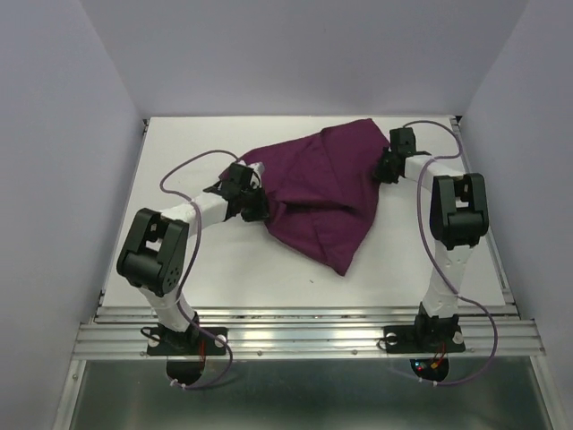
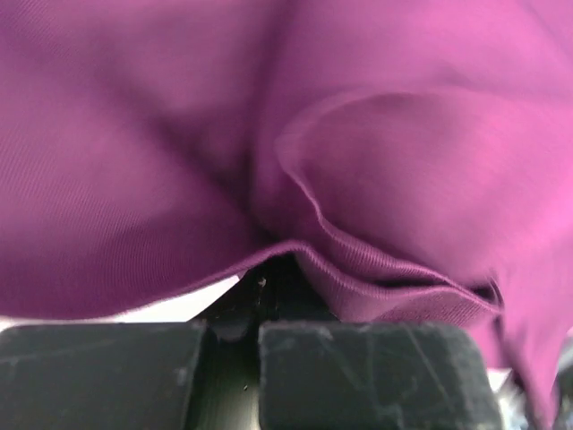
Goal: Prepare the surgical pack
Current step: Pack the surgical kit at the center of the board.
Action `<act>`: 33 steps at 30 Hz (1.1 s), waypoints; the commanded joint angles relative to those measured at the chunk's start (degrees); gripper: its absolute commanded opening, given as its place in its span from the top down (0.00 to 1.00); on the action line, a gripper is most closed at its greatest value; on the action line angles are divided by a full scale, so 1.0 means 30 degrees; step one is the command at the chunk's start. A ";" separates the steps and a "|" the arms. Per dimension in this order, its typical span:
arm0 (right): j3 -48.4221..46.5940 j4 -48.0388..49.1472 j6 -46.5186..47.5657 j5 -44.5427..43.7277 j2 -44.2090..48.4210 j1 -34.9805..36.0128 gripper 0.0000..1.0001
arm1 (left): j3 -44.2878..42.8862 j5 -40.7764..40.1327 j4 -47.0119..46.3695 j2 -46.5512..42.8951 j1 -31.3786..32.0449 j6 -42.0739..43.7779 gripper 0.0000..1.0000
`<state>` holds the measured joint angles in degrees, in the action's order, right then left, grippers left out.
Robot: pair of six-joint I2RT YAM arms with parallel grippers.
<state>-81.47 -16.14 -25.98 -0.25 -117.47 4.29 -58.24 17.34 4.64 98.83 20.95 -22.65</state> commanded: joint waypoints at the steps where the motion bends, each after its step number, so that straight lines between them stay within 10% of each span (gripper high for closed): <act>1: -0.3188 -0.1413 0.1480 0.0343 -0.1477 -0.0055 0.80 | 0.1158 0.0314 -0.0496 -0.2700 0.1745 -0.1266 1.00; 6: -0.2408 -0.1270 0.1628 0.1168 0.0013 -0.0055 0.72 | 0.1778 -0.2021 0.3329 -0.5808 0.1835 -0.0712 0.98; 9: -0.1471 -0.1241 0.1628 0.1284 0.1240 -0.0055 0.69 | 0.1163 -0.3927 0.5911 -0.7450 0.1748 0.0371 0.67; 14: -0.0384 -0.1211 0.1248 0.1987 0.2855 -0.0055 0.65 | -0.0537 -0.4813 0.7125 -0.8303 -0.0621 0.1020 0.44; 21: 0.0789 -0.1122 0.0690 0.3509 0.5110 -0.0055 0.63 | -0.1971 -0.4934 0.4285 -0.4506 -0.5222 -0.0825 0.44; 33: 0.1873 -0.1738 0.1013 0.3745 0.6988 -0.0055 0.61 | -0.2444 -0.1856 0.1940 0.0134 -0.6075 -0.2466 0.41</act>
<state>-76.66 -21.54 -23.35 10.04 -99.70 4.14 -65.12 8.58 14.24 99.63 2.61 -27.59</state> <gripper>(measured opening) 0.387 0.583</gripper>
